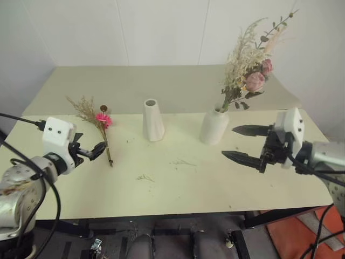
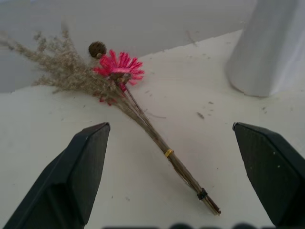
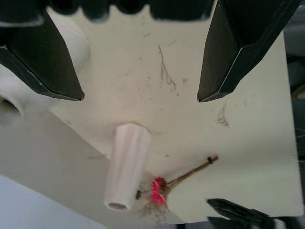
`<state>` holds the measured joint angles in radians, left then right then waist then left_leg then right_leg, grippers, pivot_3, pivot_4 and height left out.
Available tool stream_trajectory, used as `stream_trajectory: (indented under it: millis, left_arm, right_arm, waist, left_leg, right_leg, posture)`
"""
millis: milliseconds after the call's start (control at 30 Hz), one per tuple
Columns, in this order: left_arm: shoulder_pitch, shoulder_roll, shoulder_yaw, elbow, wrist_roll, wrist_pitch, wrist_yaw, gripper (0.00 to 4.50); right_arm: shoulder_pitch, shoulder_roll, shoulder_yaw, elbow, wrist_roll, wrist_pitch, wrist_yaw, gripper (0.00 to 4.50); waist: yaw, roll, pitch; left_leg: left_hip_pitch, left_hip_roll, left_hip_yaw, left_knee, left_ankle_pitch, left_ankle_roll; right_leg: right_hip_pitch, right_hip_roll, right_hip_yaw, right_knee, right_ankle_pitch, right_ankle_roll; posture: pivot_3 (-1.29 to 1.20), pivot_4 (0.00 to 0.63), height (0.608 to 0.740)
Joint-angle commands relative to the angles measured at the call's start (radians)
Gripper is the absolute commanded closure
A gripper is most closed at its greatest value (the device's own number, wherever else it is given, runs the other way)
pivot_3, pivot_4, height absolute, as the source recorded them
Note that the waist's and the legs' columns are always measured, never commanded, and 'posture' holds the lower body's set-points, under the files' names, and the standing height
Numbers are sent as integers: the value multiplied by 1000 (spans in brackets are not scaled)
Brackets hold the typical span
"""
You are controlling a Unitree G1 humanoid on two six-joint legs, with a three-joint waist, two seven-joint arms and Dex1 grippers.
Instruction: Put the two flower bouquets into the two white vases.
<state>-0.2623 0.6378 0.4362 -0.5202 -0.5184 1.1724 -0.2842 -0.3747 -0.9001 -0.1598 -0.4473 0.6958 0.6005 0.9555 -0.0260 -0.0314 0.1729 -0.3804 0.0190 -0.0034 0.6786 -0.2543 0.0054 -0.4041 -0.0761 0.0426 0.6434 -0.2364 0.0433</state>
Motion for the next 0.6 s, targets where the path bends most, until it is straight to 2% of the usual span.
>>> stream_trajectory:
  millis: [33,100,167,400,567,600]
  left_arm:
    - [-158,-113,-25,27,44,259,167,0]
    - [-264,-201,-11,95,102,331,252,0]
    - [-350,-249,-6,191,174,358,327,0]
    - [-477,-263,-37,425,269,290,362,0]
    - [-503,-281,-79,531,261,241,313,0]
    - [-507,-284,-88,554,271,228,316,185]
  right_arm:
    - [-116,21,68,-21,30,29,22,36]
    - [-163,38,91,0,32,41,23,36]
    - [-189,42,110,18,19,43,30,36]
    - [-216,51,128,30,11,57,17,36]
    - [-198,51,114,7,16,74,-8,36]
    - [-193,49,109,2,17,78,-15,12]
  waist:
    - [5,-2,0]
    - [12,-4,-1]
    - [14,-5,0]
    - [14,-5,-1]
    - [17,-5,-1]
    - [17,-5,-1]
  left_leg:
    - [1,0,0,0,0,0]
    - [0,-1,-2,0,0,0]
    - [-4,-2,-3,0,0,0]
    - [-19,-3,-8,-1,1,-2]
    - [-21,-5,-10,-1,1,-3]
    - [-21,-5,-10,-1,1,-3]
  right_leg:
    - [1,0,0,0,0,0]
    - [1,0,-1,-1,0,0]
    - [-2,-1,-1,-2,0,0]
    - [-19,-3,1,2,1,0]
    - [-20,-5,-1,2,1,0]
    - [-20,-5,-1,0,1,0]
  posture:
    - [0,150,740]
    - [0,150,740]
    - [0,150,740]
    - [0,150,740]
    - [0,150,740]
    - [0,150,740]
